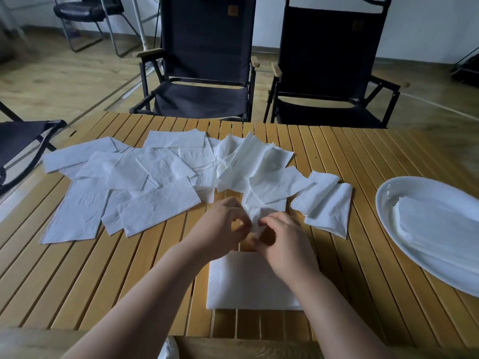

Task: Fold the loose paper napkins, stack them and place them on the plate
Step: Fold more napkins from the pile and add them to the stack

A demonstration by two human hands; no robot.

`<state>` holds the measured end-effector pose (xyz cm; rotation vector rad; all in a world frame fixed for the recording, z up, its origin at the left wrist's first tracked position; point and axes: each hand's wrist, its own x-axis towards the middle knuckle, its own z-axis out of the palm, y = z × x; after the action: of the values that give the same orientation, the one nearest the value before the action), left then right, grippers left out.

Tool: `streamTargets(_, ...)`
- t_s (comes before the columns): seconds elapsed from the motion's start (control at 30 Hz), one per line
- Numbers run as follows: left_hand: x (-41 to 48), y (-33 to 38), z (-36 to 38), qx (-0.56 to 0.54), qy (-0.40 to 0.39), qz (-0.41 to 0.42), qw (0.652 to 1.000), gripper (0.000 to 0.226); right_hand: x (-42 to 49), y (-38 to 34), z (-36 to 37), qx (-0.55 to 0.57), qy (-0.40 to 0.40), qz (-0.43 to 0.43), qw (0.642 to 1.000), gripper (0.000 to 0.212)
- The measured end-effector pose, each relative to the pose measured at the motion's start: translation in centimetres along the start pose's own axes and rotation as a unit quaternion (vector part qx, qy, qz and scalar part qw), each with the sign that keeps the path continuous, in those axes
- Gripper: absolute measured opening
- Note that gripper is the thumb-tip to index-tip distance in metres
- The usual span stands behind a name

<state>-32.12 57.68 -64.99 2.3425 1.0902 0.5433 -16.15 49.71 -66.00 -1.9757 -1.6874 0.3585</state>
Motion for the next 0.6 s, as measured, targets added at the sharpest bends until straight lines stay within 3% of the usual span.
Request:
streamTargets(0.1, -0.3, 0.5, -0.8, -0.043, 0.001, 0.000, 0.999, 0.005, -0.1, -0.5, -0.4, 0.005, 0.055, -0.031, 0.998, 0.021)
streamTargets(0.2, -0.7, 0.4, -1.8, -0.095, -0.033, 0.017, 0.995, 0.023, 0.0, -0.7, -0.8, 0.055, 0.085, -0.035, 0.994, 0.006)
streamTargets(0.3, -1.1, -0.2, -2.9, -0.152, -0.054, 0.004, 0.987, 0.056, -0.3, -1.1, -1.6, 0.184, 0.067, -0.012, 0.980, 0.006)
streamTargets(0.37, -1.1, -0.8, -3.1, -0.138, -0.069, -0.016, 0.988, 0.062, -0.5, -1.4, -2.3, 0.287, 0.036, 0.024, 0.957, 0.010)
streamTargets(0.5, -0.8, -1.6, -2.8, -0.081, -0.045, -0.059, 0.994, 0.026, -0.4, -1.8, -3.4, 0.400, 0.041, 0.082, 0.912, 0.017)
streamTargets(0.6, -0.8, -1.7, -3.4, -0.114, -0.024, -0.106, 0.988, 0.007, -0.1, -1.5, -3.9, 0.441, 0.054, 0.164, 0.881, 0.032)
